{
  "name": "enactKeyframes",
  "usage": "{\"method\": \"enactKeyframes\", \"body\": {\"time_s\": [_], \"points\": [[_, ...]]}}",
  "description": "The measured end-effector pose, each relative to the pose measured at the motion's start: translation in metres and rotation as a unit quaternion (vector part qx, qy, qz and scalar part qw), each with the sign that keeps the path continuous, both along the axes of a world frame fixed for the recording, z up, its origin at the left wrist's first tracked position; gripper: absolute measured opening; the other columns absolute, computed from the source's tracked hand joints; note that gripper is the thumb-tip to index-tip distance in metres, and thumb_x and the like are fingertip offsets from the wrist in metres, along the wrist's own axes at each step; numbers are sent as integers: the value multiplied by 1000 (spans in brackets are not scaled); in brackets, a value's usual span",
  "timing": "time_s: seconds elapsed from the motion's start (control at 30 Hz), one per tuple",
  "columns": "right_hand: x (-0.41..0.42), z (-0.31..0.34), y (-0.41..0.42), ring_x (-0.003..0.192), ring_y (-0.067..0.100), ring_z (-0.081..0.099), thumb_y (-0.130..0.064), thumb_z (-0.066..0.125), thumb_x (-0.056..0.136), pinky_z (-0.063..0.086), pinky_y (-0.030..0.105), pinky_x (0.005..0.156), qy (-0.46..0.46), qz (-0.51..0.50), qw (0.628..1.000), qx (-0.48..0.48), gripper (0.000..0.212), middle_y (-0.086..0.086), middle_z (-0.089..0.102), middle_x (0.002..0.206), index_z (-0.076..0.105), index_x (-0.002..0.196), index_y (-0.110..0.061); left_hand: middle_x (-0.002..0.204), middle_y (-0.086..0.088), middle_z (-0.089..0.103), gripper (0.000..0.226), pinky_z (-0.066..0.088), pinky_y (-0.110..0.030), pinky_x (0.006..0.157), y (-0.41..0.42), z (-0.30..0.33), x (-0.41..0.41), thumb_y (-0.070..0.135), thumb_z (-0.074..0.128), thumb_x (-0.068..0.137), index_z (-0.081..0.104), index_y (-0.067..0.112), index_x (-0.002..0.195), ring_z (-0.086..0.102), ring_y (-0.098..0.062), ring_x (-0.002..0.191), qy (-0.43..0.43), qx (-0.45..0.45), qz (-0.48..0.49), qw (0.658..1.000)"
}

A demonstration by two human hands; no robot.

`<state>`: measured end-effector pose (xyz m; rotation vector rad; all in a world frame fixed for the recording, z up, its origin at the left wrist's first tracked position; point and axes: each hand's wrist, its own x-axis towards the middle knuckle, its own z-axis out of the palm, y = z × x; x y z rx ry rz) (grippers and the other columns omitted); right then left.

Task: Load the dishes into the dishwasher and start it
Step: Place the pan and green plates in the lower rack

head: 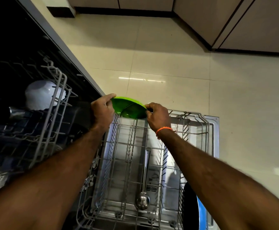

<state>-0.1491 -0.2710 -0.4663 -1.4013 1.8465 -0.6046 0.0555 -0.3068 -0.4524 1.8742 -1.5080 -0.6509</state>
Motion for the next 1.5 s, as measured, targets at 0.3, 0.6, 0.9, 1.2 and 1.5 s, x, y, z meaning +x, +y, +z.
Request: {"method": "enactKeyframes", "body": {"time_s": [0.3, 0.6, 0.9, 1.2, 1.5], "points": [[5, -26, 12, 93, 32, 66, -5, 56, 84, 53, 34, 80, 32, -5, 998, 56, 32, 12, 75, 95, 77, 104, -18, 110, -7, 76, 31, 59, -25, 88, 16, -19, 11, -2, 60, 94, 74, 11, 119, 71, -19, 91, -32, 74, -34, 996], [15, -33, 29, 117, 32, 61, -28, 58, 97, 47, 33, 94, 60, 85, 991, 81, 39, 11, 67, 127, 60, 136, -23, 130, -17, 65, 53, 55, -29, 87, 55, -22, 19, 3, 57, 98, 47, 15, 150, 65, -30, 108, -110, 189, 28, 975], [-25, 54, 130, 127, 29, 55, -27, 57, 97, 44, 37, 105, 104, 140, 976, 133, 47, 9, 57, 140, 50, 143, -21, 142, -16, 56, 61, 44, -42, 105, 137, 55, -15, 16, 66, 93, 43, 12, 149, 54, -34, 129, -89, 216, 29, 972], [-31, 208, 254, 121, 32, 59, -25, 55, 94, 48, 38, 102, 127, 251, 953, 116, 47, 11, 63, 133, 53, 140, -17, 137, -10, 62, 41, 43, -28, 100, 294, 212, -37, 19, 67, 92, 62, 10, 132, 59, -27, 124, -85, 290, -85, 949], [38, 380, 381, 113, 34, 63, -20, 49, 94, 51, 39, 95, 150, 421, 895, 7, 41, 13, 68, 125, 61, 134, -20, 124, -5, 68, 37, 51, -37, 98, 511, 352, -5, 36, 62, 93, 66, 18, 126, 65, -26, 114, -85, 262, -73, 959]]}}
